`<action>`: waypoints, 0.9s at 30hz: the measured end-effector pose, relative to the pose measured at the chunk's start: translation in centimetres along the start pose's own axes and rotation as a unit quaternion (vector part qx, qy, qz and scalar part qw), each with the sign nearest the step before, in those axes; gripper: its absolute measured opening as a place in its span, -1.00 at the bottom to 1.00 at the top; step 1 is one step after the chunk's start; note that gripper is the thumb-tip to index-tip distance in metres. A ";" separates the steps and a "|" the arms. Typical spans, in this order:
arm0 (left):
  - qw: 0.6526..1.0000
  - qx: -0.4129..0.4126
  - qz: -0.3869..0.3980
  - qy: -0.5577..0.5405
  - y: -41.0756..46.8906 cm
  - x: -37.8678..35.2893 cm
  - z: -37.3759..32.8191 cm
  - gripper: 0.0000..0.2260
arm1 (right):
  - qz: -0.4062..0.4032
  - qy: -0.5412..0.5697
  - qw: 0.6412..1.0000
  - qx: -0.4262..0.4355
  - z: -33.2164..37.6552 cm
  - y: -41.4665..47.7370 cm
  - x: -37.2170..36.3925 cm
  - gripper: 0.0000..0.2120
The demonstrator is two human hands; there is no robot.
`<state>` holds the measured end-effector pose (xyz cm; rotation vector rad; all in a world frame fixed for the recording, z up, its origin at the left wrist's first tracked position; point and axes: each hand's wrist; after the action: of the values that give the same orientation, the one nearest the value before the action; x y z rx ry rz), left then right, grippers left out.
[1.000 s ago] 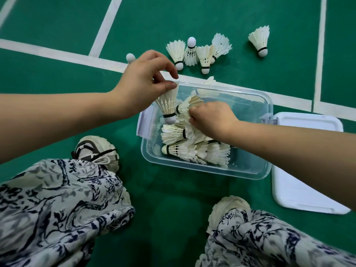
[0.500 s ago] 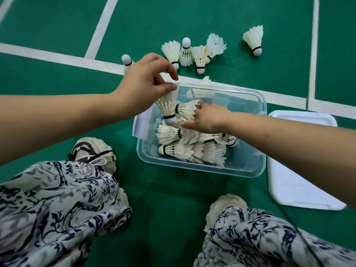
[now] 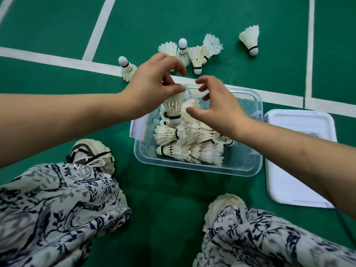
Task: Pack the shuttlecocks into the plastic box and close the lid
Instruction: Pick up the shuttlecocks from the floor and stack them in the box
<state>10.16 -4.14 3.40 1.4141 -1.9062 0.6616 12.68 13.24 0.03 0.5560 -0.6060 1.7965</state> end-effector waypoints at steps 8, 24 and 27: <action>0.996 -0.067 0.043 -0.027 -0.2 -0.9 -2.8 -0.73 | 0.050 0.172 0.984 0.017 0.5 0.4 1.0 -0.24; 0.975 -0.045 0.174 0.133 0.4 -2.1 -0.8 -0.64 | -0.093 0.099 0.978 -0.161 -3.3 -2.0 2.7 -0.40; 0.943 -0.019 0.276 0.185 0.1 -2.9 0.6 -0.59 | -0.100 0.088 0.975 -0.179 -3.2 -2.2 1.4 -0.48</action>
<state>10.49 -2.75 0.86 0.6499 -1.9866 1.0596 14.11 16.88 -1.20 0.2017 -0.7052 1.4835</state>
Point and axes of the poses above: each hand's wrist, its own y-axis towards the middle knuckle, its own x-axis out of the back of the hand, z = x × y, and after that the axes turned 3 degrees about y, right-handed
